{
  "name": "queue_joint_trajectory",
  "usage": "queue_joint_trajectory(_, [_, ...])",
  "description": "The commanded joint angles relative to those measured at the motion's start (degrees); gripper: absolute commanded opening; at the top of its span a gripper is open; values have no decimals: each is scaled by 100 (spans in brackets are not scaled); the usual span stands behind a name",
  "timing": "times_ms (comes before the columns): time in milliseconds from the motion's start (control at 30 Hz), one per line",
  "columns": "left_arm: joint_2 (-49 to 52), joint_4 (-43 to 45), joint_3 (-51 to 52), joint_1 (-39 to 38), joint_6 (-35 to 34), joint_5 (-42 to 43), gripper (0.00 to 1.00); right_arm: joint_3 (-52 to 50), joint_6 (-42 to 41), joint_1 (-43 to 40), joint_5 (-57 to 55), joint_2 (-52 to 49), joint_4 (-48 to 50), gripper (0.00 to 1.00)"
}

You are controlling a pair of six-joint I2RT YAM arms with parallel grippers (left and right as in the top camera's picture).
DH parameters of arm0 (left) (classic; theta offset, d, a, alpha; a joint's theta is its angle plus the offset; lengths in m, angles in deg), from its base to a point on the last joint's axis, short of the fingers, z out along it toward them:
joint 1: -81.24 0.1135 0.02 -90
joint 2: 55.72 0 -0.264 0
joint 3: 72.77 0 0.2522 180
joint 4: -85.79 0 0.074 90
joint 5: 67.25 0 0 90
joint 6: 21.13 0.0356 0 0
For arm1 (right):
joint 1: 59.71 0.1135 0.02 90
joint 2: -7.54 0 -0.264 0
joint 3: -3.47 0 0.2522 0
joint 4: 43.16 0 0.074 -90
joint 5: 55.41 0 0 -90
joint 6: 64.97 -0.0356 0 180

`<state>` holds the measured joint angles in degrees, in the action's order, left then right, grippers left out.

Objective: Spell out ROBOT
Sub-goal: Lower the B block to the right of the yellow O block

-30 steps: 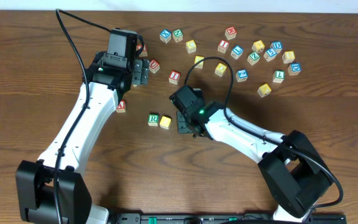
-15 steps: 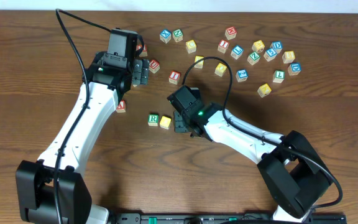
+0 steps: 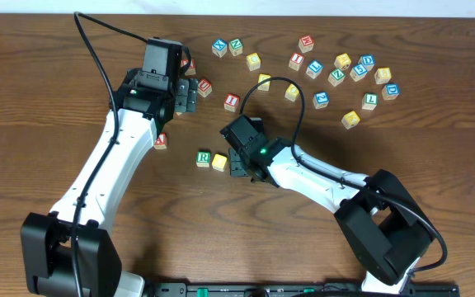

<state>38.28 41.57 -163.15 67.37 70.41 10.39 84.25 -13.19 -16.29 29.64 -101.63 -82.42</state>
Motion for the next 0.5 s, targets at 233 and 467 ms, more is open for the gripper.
queue_joint_trajectory(233, [-142, -20, -105, 35, 37, -72, 96, -39, -50, 286, -94, -59, 138, 15])
queue_joint_trajectory(467, [-142, -20, -105, 35, 37, -72, 96, -39, -50, 286, -118, -66, 155, 15])
